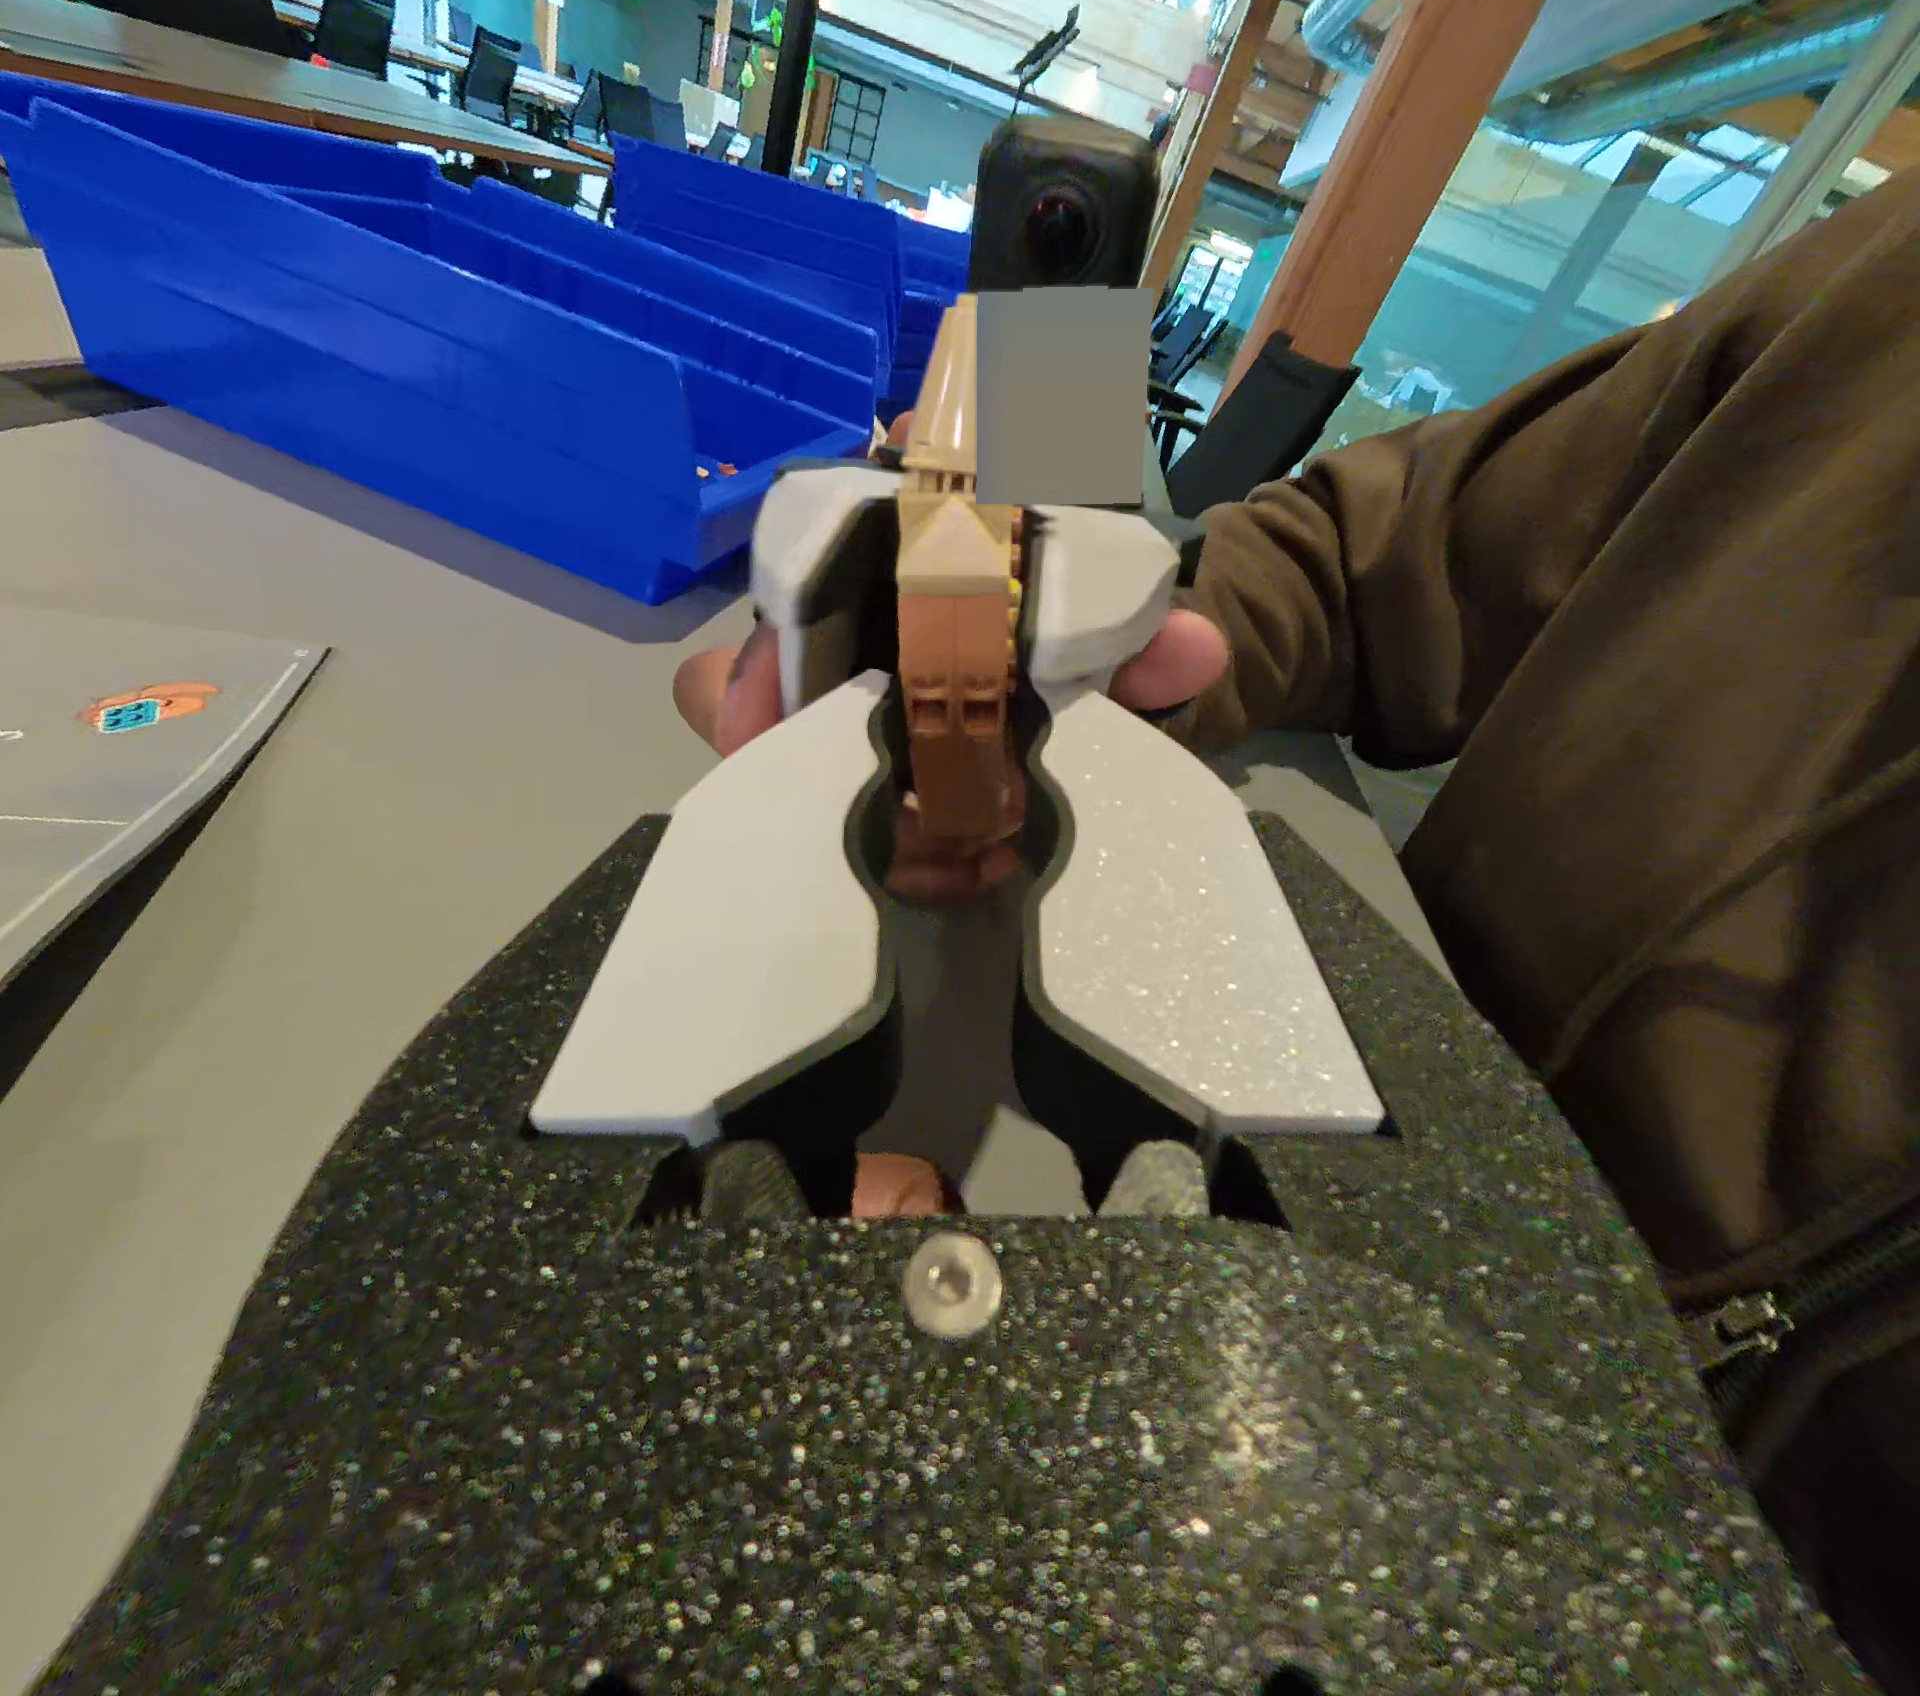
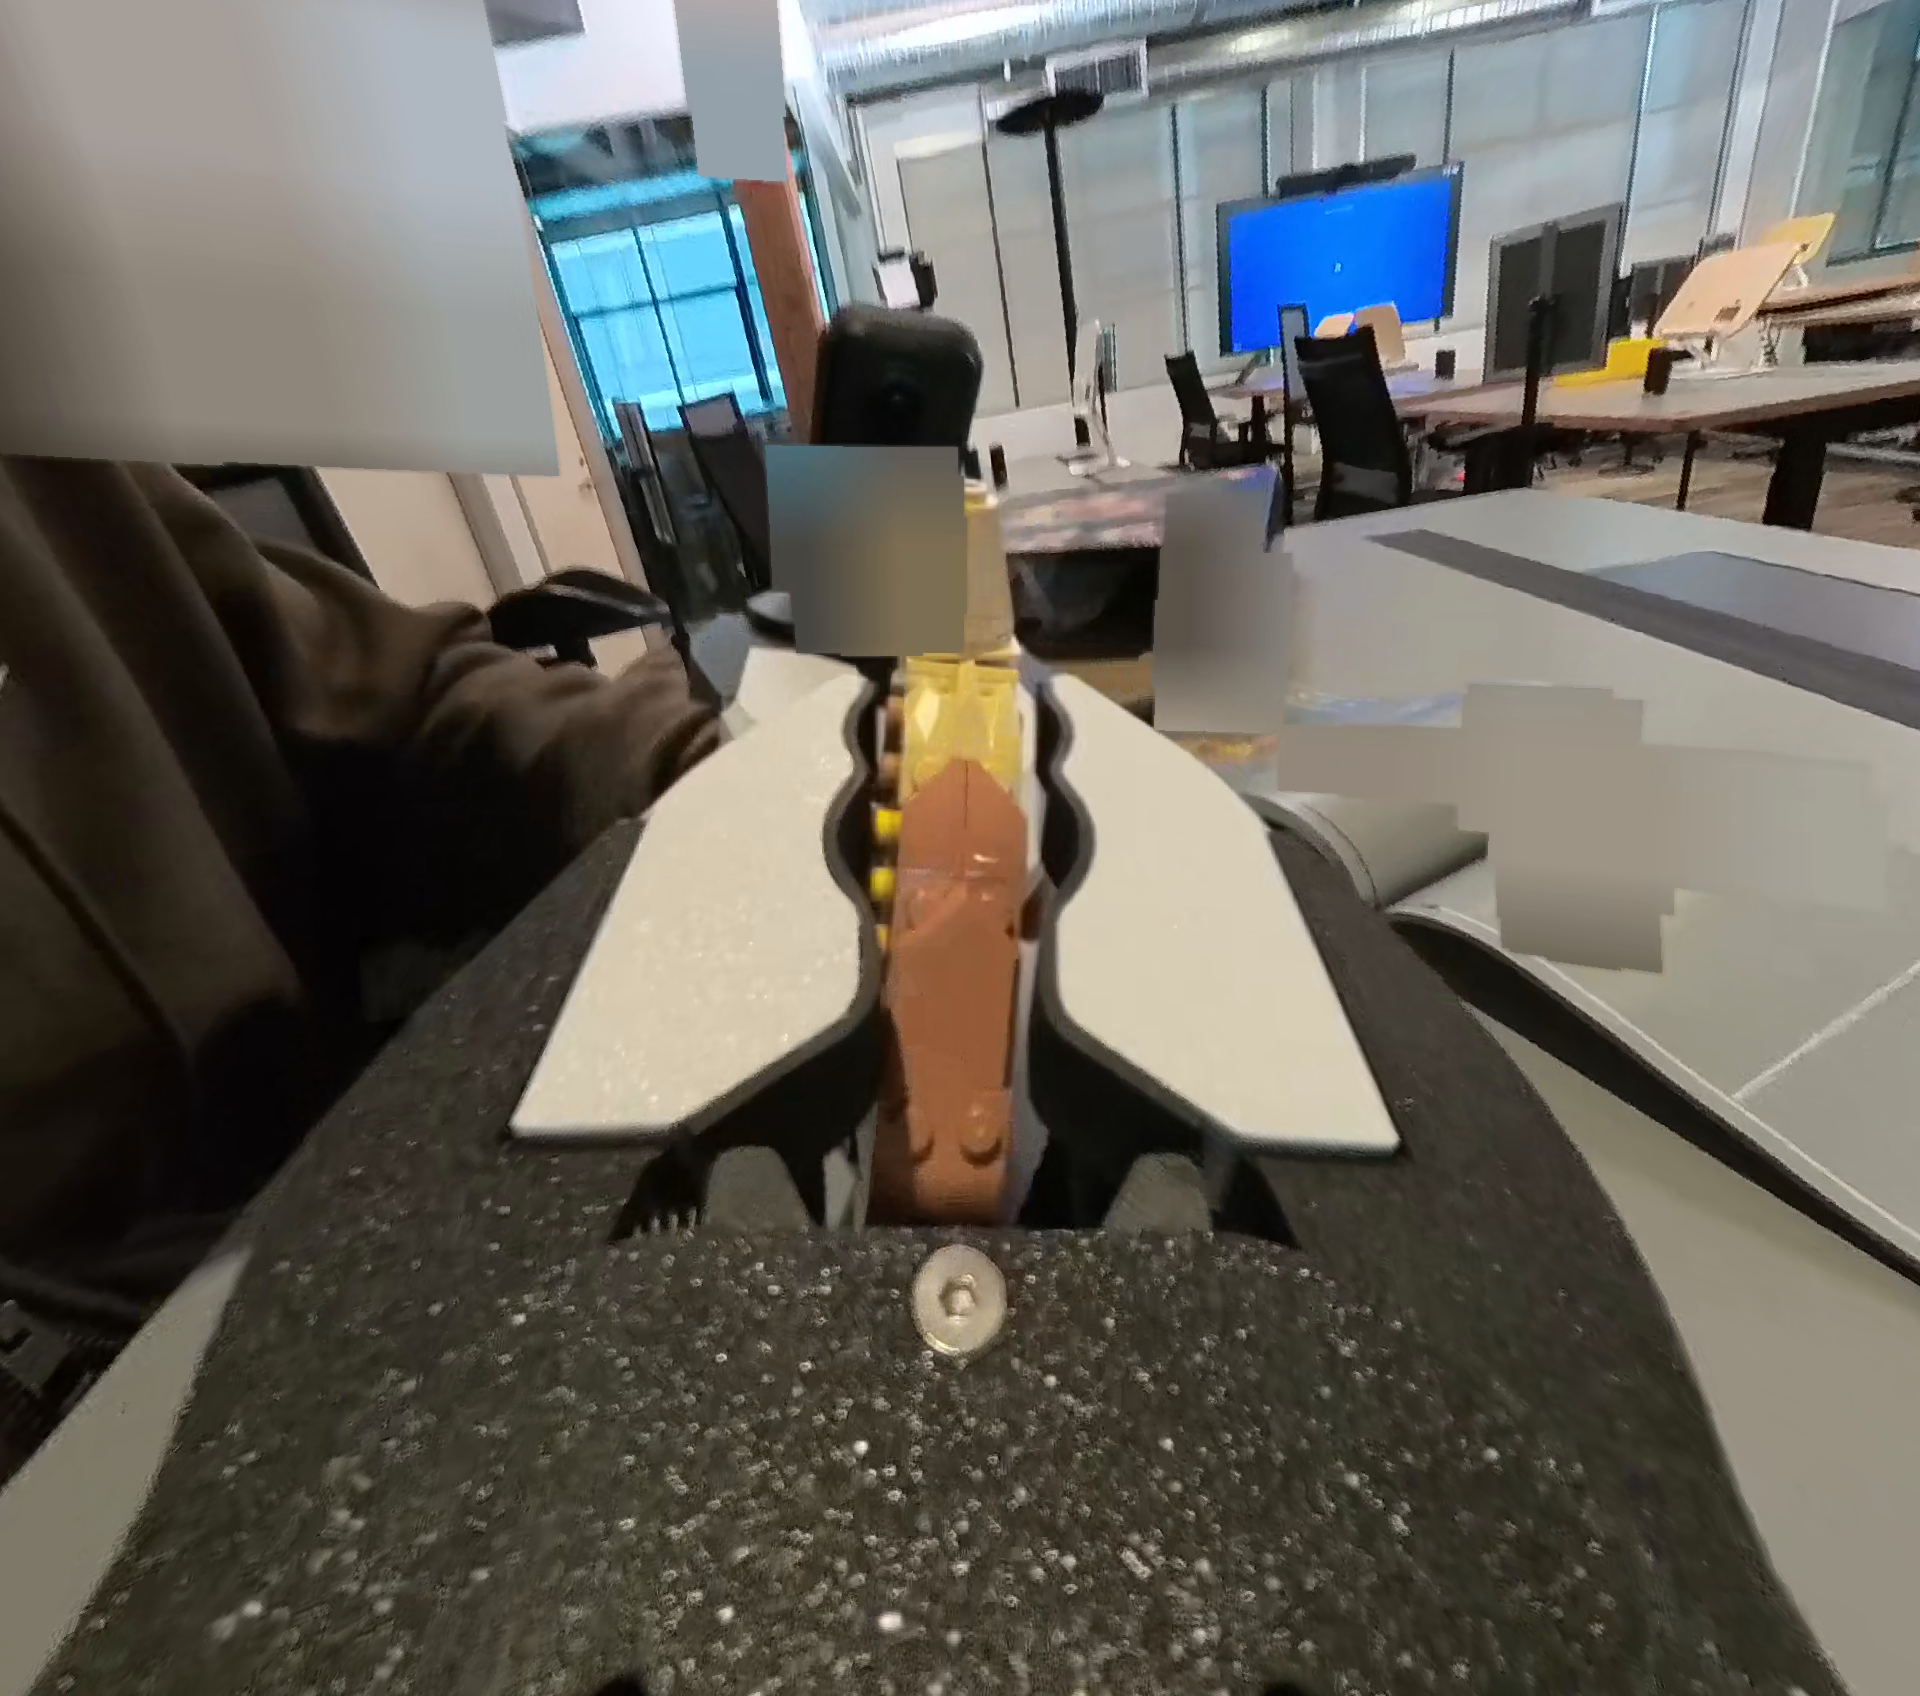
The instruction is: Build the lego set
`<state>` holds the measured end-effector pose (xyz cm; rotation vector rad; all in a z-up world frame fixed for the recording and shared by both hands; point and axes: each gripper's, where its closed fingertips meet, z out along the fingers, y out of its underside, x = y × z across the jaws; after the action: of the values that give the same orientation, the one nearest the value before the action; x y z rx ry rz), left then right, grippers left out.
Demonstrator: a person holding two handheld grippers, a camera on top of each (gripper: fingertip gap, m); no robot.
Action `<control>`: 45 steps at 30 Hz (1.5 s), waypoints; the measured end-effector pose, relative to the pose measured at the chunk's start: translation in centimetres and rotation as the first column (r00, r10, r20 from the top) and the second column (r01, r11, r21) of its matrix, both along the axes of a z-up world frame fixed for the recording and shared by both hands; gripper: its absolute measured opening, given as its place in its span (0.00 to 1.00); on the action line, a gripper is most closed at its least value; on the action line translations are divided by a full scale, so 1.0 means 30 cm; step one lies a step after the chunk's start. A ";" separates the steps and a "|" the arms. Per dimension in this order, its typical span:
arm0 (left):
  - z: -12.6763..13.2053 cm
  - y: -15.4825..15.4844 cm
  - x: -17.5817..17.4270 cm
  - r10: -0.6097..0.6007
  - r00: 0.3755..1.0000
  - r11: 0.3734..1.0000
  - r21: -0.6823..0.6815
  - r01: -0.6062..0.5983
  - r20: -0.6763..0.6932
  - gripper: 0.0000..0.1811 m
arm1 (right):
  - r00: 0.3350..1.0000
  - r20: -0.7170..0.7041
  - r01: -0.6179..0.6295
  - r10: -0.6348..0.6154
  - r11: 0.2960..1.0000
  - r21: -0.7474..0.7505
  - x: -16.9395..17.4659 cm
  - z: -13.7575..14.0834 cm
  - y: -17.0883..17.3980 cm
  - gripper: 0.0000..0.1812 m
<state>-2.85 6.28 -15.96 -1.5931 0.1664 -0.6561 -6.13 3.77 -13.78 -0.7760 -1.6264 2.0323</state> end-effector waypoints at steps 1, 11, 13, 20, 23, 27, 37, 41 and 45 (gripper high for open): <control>-0.004 -0.003 -0.002 0.002 1.000 1.000 -0.005 -0.002 -0.018 0.11 | 1.000 0.016 -0.001 0.000 1.000 0.024 -0.001 -0.011 0.001 0.20; -0.031 -0.034 -0.055 0.045 0.980 0.997 -0.054 -0.056 -0.192 0.11 | 0.993 0.111 -0.051 0.033 0.985 0.162 0.036 -0.081 0.056 0.21; -0.031 -0.037 -0.052 0.031 0.979 0.997 -0.066 -0.045 -0.199 0.11 | 0.990 0.128 -0.079 0.056 0.981 0.180 0.039 -0.092 0.049 0.20; -0.054 -0.049 -0.042 -0.004 0.961 0.992 -0.119 -0.031 -0.278 0.11 | 0.984 0.145 -0.132 0.103 0.970 0.206 0.051 -0.105 0.027 0.12; -0.073 -0.048 -0.034 -0.021 0.956 0.988 -0.154 -0.025 -0.292 0.11 | 0.985 0.143 -0.127 0.096 0.967 0.221 0.050 -0.108 0.022 0.13; -0.071 -0.047 -0.035 -0.019 0.964 0.988 -0.154 -0.023 -0.266 0.11 | 0.984 0.151 -0.129 0.097 0.968 0.217 0.049 -0.110 0.022 0.12; -0.057 -0.056 -0.025 -0.034 0.960 0.991 -0.136 -0.004 -0.278 0.12 | 0.992 0.092 -0.113 0.091 0.955 0.275 0.061 -0.109 0.018 0.11; 0.054 -0.078 -0.063 0.009 0.991 1.000 -0.018 -0.011 -0.132 0.18 | 0.999 -0.004 -0.040 0.044 0.936 0.349 0.057 -0.106 0.021 0.11; 0.101 -0.065 -0.109 0.028 0.981 0.999 -0.020 -0.025 0.192 0.17 | 0.996 -0.093 0.041 0.002 0.888 0.457 0.048 -0.123 0.012 0.11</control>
<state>-6.12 4.32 -12.93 -1.5362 -0.0041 -0.7881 -4.69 4.12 -17.48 -0.5131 -1.9283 1.5420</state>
